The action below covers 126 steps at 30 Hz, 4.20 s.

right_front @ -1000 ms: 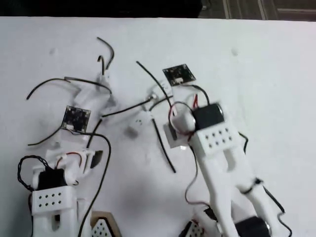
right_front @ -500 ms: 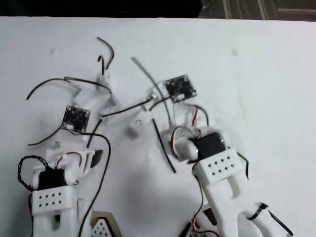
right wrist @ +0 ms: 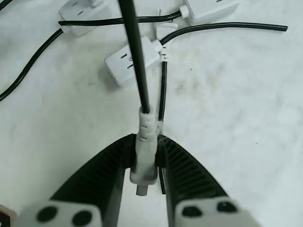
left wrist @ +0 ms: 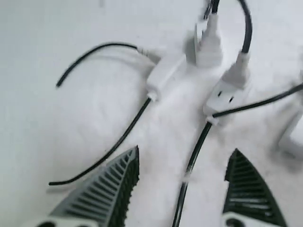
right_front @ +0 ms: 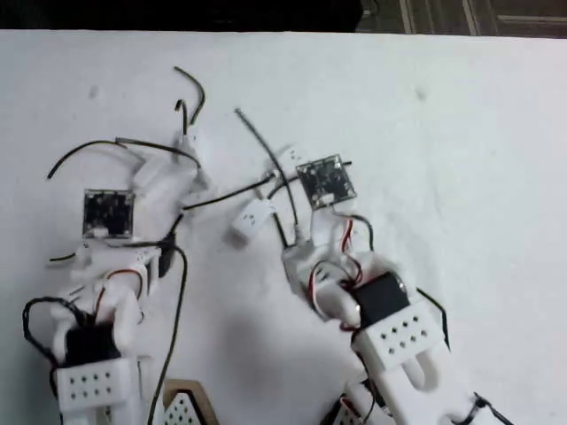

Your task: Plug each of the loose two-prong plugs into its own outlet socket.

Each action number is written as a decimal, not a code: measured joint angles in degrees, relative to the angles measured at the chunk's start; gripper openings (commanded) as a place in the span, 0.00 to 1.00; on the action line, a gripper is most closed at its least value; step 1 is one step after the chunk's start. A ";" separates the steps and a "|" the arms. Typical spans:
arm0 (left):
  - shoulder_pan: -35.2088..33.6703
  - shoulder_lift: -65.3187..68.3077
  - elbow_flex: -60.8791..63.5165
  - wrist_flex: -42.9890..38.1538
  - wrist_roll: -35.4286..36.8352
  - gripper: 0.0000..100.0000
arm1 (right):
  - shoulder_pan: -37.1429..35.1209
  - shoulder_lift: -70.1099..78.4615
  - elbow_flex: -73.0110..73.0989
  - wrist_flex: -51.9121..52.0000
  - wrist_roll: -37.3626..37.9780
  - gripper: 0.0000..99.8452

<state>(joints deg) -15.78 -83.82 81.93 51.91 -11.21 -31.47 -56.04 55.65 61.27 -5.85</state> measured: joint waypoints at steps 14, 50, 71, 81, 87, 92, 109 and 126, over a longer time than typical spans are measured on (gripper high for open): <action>15.12 -19.87 -0.26 -0.18 8.70 0.12 | -10.99 -16.62 8.53 -1.93 0.00 0.02; 40.70 -20.48 2.29 6.07 0.88 0.11 | -19.60 -30.59 26.73 -19.60 -0.35 0.02; 32.88 -20.22 4.04 1.76 -4.22 0.14 | -5.63 -30.77 28.31 -20.84 -0.35 0.02; 22.77 -19.69 3.16 3.16 -0.09 0.18 | 10.20 -30.77 28.31 -26.55 -4.04 0.02; 25.76 -17.76 -1.32 5.89 -0.09 0.16 | 12.84 -30.77 28.31 -26.64 -5.98 0.02; 27.16 -4.13 -8.00 4.84 -0.09 0.16 | 15.12 -30.77 28.31 -27.78 -6.07 0.02; 29.01 77.27 -63.03 6.07 -10.55 0.26 | 19.25 -30.77 28.66 -30.77 -9.32 0.02; 33.49 120.53 -103.74 6.24 -10.81 0.26 | 21.01 -30.77 28.66 -32.79 -9.32 0.02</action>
<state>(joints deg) 17.71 36.70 -21.80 58.15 -22.02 -10.46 -86.81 84.31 28.48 -15.16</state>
